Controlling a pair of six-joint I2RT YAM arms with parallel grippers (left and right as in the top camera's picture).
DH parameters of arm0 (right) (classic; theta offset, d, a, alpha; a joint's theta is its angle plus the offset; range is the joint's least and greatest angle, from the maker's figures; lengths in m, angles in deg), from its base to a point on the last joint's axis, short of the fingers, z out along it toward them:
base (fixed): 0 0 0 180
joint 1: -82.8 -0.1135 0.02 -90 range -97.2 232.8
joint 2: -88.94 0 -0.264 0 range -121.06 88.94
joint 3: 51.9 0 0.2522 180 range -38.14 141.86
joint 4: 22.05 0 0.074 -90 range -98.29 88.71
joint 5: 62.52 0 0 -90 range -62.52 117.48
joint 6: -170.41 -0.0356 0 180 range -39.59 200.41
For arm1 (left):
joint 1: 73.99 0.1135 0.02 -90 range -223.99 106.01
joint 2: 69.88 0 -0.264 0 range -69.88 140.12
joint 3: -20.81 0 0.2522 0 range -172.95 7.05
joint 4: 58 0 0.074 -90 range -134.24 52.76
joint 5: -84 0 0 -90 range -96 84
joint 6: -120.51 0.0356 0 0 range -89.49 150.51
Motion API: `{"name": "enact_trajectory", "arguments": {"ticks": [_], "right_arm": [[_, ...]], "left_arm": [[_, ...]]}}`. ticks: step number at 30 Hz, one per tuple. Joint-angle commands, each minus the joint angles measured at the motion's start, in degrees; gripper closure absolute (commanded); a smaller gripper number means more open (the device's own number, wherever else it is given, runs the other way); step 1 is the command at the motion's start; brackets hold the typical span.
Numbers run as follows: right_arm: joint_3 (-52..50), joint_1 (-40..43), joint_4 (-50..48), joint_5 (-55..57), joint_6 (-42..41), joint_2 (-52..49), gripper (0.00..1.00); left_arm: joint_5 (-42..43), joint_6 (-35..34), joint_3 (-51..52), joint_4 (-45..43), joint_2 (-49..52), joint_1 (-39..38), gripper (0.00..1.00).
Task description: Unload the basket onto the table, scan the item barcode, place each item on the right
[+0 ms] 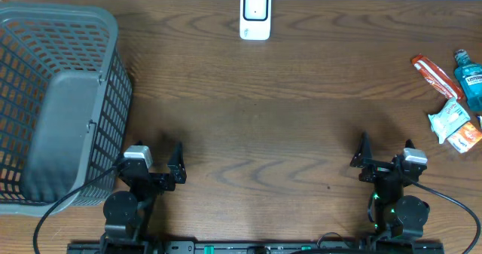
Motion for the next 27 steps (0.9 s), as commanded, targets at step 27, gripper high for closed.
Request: {"name": "enact_trajectory", "arguments": {"ticks": [27], "right_arm": [[-0.11, 0.35, 0.13, 0.28, -0.42, 0.20, 0.01]], "left_arm": [[-5.53, 1.60, 4.17, -5.99, -0.63, 0.31, 0.02]]}}
